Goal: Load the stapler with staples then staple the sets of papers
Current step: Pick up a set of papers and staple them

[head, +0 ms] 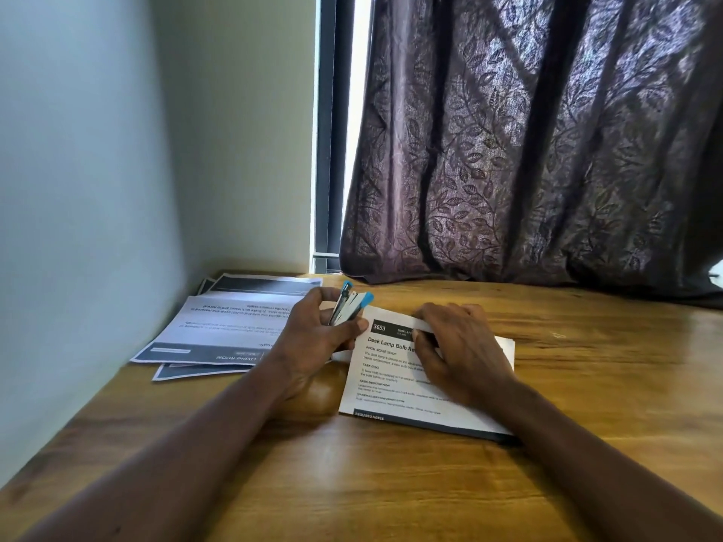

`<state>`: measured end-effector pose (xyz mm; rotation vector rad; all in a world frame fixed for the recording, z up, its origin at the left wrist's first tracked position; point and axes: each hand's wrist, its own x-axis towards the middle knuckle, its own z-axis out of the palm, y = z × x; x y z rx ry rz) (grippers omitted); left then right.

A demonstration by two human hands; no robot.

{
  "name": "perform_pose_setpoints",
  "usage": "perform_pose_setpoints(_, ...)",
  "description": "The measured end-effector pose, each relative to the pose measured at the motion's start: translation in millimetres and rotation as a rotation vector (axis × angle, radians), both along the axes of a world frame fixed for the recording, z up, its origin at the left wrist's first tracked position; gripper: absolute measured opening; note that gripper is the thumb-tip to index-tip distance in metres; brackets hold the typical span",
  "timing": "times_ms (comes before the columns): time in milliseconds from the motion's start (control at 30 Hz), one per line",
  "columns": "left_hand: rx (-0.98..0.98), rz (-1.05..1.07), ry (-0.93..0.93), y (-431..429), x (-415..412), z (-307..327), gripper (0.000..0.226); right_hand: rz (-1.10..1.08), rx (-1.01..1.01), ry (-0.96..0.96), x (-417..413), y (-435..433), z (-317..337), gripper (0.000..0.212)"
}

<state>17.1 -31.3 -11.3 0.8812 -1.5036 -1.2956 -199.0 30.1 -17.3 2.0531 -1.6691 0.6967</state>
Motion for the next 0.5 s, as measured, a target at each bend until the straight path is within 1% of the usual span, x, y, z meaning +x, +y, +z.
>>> perform_pose_setpoints(133, -0.010, 0.024, -0.067, 1, -3, -2, 0.046, -0.053, -0.092, -0.045, 21, -10, 7, 0.021)
perform_pose_setpoints(200, -0.030, 0.034, -0.110, 0, -3, -3, 0.047, -0.034, -0.095, -0.088, 29, -14, 2, 0.019)
perform_pose_setpoints(267, -0.052, 0.040, -0.154, 1, -4, -3, 0.045, 0.005, -0.088, -0.098, 32, -17, -6, 0.022)
perform_pose_setpoints(333, -0.073, 0.050, -0.153, 2, -5, -1, 0.040, 0.038, -0.086, -0.110, 32, -19, -10, 0.023)
perform_pose_setpoints(400, -0.143, 0.085, -0.188, 2, -3, -1, 0.035, 0.053, -0.108, -0.114, 31, -20, -11, 0.020)
perform_pose_setpoints(467, -0.278, 0.119, -0.316, -3, 2, -1, 0.028, 0.062, -0.142, -0.119, 31, -19, -11, 0.015)
perform_pose_setpoints(500, -0.314, 0.108, -0.361, -5, 4, -1, 0.025, 0.066, -0.152, -0.118, 30, -18, -10, 0.013)
